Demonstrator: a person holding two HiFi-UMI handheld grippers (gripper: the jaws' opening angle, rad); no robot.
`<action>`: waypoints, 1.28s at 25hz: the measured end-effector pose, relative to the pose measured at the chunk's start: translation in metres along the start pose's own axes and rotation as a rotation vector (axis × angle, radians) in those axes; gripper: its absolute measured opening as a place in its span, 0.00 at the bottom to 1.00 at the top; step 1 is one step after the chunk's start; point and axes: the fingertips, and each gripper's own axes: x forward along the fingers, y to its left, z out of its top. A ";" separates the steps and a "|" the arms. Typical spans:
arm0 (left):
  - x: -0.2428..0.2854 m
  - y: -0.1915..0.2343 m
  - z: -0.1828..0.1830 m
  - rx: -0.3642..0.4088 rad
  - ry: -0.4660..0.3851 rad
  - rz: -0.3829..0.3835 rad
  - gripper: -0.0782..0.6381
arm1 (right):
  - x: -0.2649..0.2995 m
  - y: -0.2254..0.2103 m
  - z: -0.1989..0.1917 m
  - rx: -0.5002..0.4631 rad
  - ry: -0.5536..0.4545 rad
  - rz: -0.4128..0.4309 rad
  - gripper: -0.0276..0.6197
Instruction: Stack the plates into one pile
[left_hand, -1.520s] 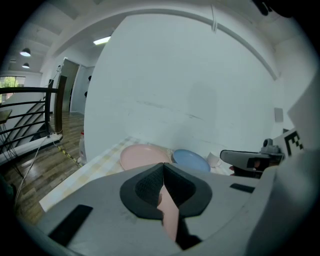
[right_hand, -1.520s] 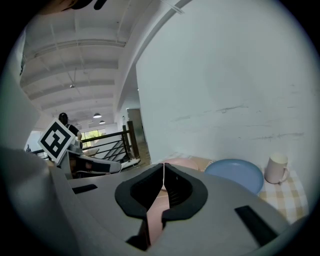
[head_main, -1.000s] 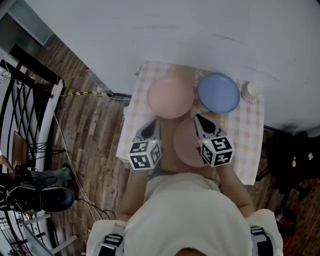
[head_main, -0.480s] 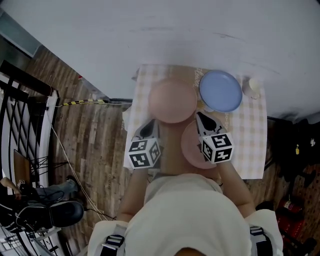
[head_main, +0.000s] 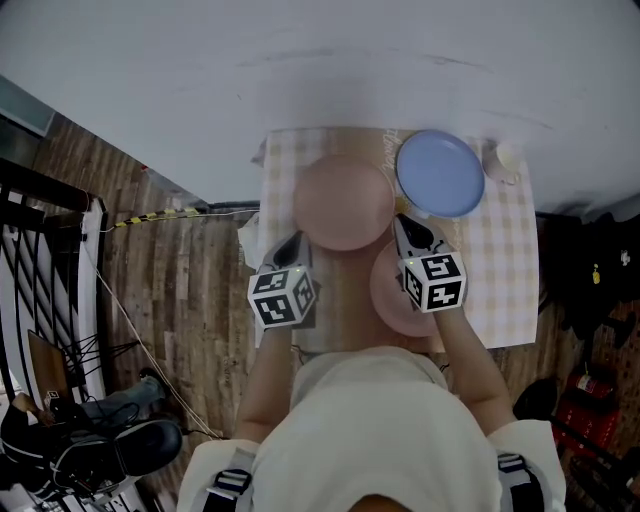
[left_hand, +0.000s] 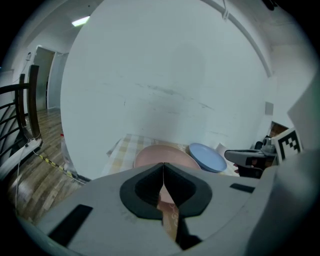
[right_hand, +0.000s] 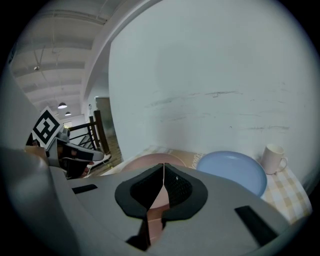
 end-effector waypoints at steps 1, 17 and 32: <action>0.004 0.004 0.000 -0.001 0.005 0.000 0.12 | 0.005 -0.001 -0.001 0.000 0.004 -0.007 0.05; 0.065 0.052 -0.004 0.002 0.090 -0.017 0.12 | 0.060 -0.024 -0.032 -0.013 0.135 -0.092 0.05; 0.098 0.065 -0.029 -0.033 0.187 -0.034 0.22 | 0.088 -0.036 -0.061 -0.004 0.308 -0.078 0.20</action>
